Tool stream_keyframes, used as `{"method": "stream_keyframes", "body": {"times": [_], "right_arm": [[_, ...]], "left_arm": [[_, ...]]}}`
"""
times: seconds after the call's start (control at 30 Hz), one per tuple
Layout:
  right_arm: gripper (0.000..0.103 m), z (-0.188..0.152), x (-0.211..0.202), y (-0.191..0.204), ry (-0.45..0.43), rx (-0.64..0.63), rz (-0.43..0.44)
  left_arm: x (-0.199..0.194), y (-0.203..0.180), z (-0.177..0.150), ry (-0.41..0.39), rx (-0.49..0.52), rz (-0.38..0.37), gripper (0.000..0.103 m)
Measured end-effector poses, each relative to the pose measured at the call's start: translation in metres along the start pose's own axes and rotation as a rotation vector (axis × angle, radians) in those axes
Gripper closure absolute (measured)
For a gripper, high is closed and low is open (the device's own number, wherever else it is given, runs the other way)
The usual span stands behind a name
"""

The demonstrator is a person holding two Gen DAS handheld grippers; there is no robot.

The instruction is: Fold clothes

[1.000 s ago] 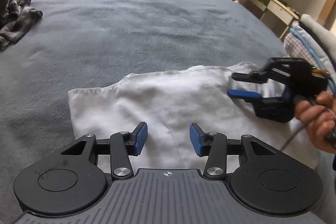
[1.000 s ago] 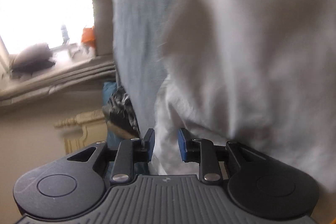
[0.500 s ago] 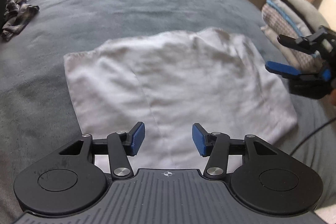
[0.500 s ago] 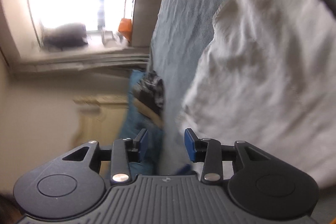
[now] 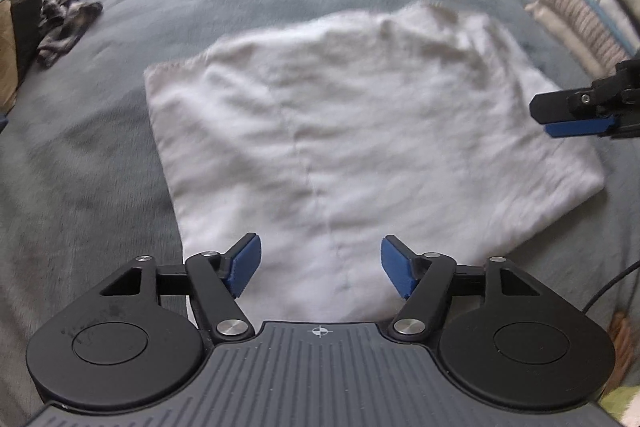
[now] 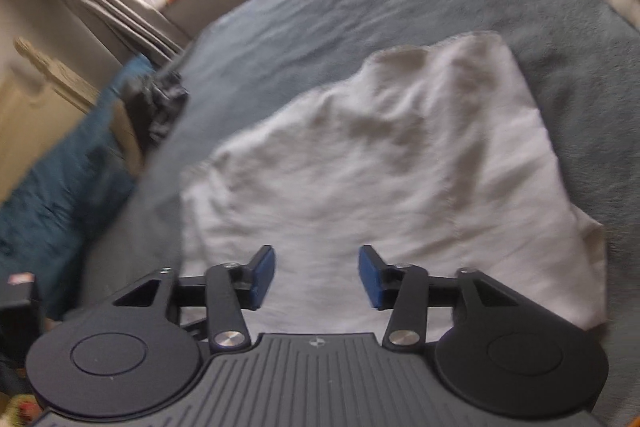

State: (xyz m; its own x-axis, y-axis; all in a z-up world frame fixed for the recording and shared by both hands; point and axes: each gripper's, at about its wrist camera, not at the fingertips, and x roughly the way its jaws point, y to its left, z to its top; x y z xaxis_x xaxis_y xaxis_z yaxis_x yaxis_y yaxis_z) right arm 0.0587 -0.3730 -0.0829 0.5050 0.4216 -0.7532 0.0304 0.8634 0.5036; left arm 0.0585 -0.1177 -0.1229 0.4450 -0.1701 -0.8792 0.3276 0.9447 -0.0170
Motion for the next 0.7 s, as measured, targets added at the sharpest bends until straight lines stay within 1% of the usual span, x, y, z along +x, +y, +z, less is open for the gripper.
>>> {"method": "stream_keyframes", "body": {"times": [0.03, 0.13, 0.23, 0.3, 0.37, 0.43, 0.57, 0.6, 0.7], "right_arm": [[0.043, -0.003, 0.001, 0.001, 0.002, -0.02, -0.026], [0.041, -0.012, 0.003, 0.004, -0.004, -0.076, -0.108], [0.038, -0.02, 0.004, 0.005, -0.004, -0.127, -0.173], [0.033, -0.023, 0.005, 0.007, -0.009, -0.16, -0.212], [0.029, -0.025, 0.004, 0.01, -0.016, -0.193, -0.239], [0.024, -0.029, 0.004, 0.012, -0.029, -0.222, -0.25], [0.007, -0.033, 0.002, 0.018, -0.057, -0.27, -0.269], [0.005, -0.034, 0.002, 0.019, -0.064, -0.281, -0.274], [0.003, -0.035, 0.0, 0.02, -0.083, -0.302, -0.295]], "left_arm": [[0.002, -0.001, -0.002, 0.01, 0.001, 0.01, 0.035], [0.007, -0.004, -0.007, 0.028, 0.002, 0.042, 0.035], [0.01, -0.005, -0.01, 0.032, -0.004, 0.081, 0.031], [0.011, -0.005, -0.01, 0.03, -0.014, 0.098, 0.026], [0.011, -0.005, -0.01, 0.027, -0.02, 0.104, 0.018], [0.012, -0.005, -0.011, 0.024, -0.023, 0.106, 0.015], [0.016, -0.006, -0.011, 0.033, -0.025, 0.115, 0.011], [0.016, -0.006, -0.011, 0.036, -0.027, 0.115, 0.011], [0.017, -0.005, -0.01, 0.037, -0.035, 0.109, 0.008]]}}
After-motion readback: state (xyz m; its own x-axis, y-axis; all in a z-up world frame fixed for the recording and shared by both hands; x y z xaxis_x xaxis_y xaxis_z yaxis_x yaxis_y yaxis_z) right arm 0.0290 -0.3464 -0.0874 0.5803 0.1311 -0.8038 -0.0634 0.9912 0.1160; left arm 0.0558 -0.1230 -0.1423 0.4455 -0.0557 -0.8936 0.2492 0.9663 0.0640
